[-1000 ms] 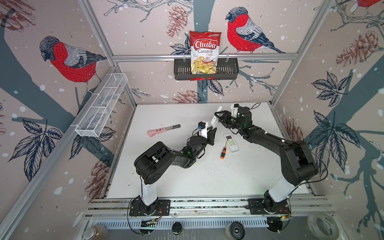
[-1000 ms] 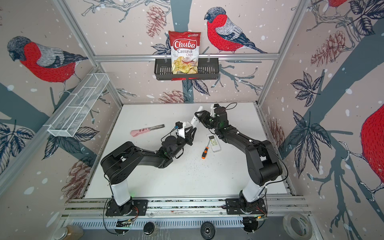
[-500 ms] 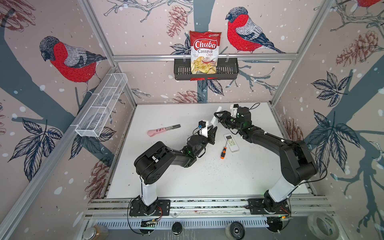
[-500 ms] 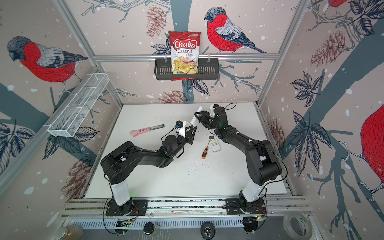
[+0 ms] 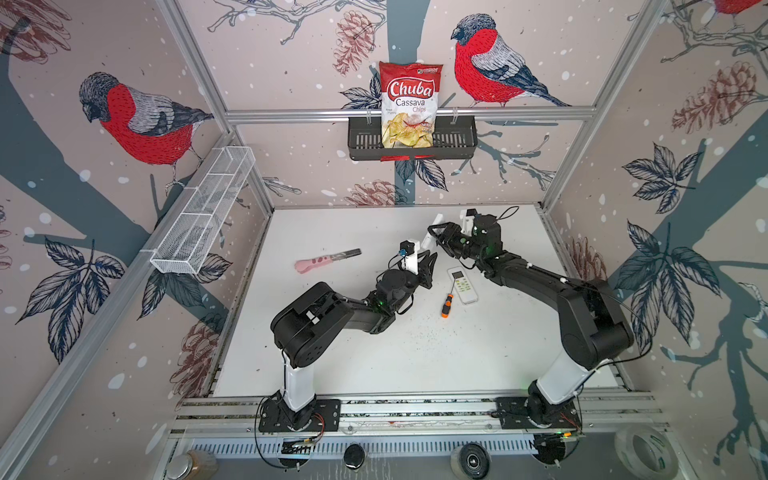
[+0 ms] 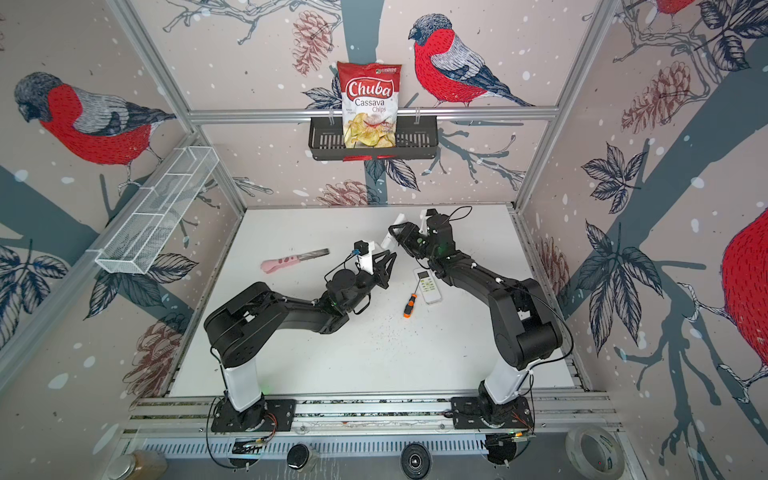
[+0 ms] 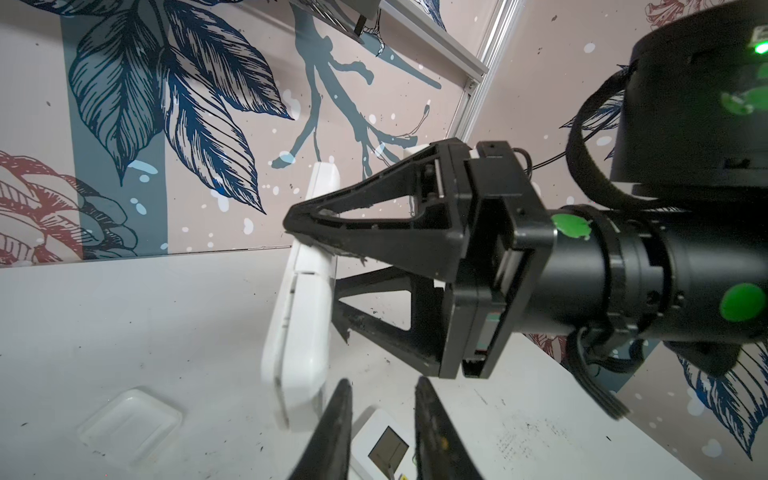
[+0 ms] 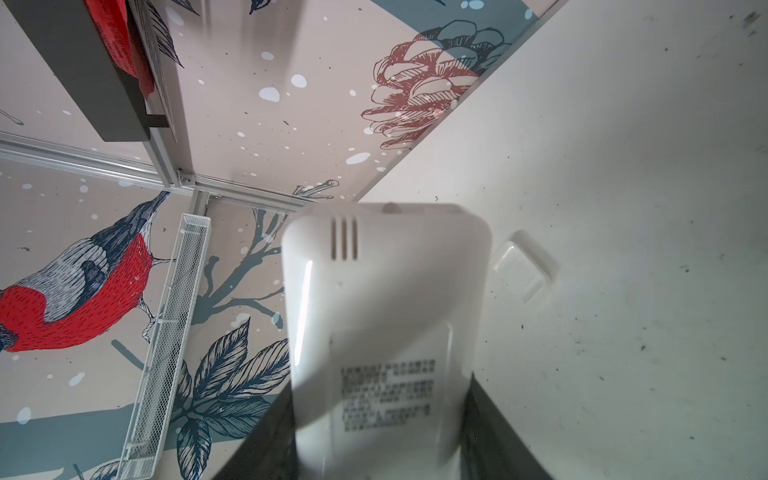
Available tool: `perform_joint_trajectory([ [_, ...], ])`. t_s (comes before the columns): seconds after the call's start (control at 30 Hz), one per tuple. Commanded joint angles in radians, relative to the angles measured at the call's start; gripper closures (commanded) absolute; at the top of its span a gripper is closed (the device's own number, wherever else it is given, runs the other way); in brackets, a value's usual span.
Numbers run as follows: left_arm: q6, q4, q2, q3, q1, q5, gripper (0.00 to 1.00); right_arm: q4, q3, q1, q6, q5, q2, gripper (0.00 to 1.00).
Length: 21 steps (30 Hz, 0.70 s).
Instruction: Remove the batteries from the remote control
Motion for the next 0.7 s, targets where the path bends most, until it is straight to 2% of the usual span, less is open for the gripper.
perform_joint_trajectory([
  [0.0,-0.003,0.053,-0.023,-0.030,-0.001,-0.037,0.72,0.040,-0.005,-0.004,-0.003,-0.002,-0.005,0.65],
  [0.07,-0.006,-0.024,-0.040,-0.028,-0.001,-0.129,0.64,0.039,-0.009,-0.002,-0.007,0.003,-0.011,0.65],
  [0.1,-0.017,-0.073,-0.050,-0.023,-0.001,-0.192,0.53,0.038,-0.012,-0.001,-0.008,0.005,-0.013,0.65],
  [0.13,-0.029,-0.092,-0.056,-0.028,-0.001,-0.236,0.45,0.039,-0.014,0.000,-0.008,0.007,-0.015,0.65],
  [0.2,-0.041,-0.062,-0.061,-0.055,-0.002,-0.283,0.39,0.045,-0.020,0.002,-0.005,0.008,-0.017,0.65],
  [0.4,-0.040,-0.121,-0.041,0.003,-0.010,-0.331,0.39,0.042,-0.017,0.019,-0.005,0.013,-0.018,0.65],
  [0.67,-0.038,-0.123,0.003,0.077,-0.009,-0.263,0.44,0.026,-0.013,0.026,-0.014,0.028,-0.027,0.66],
])
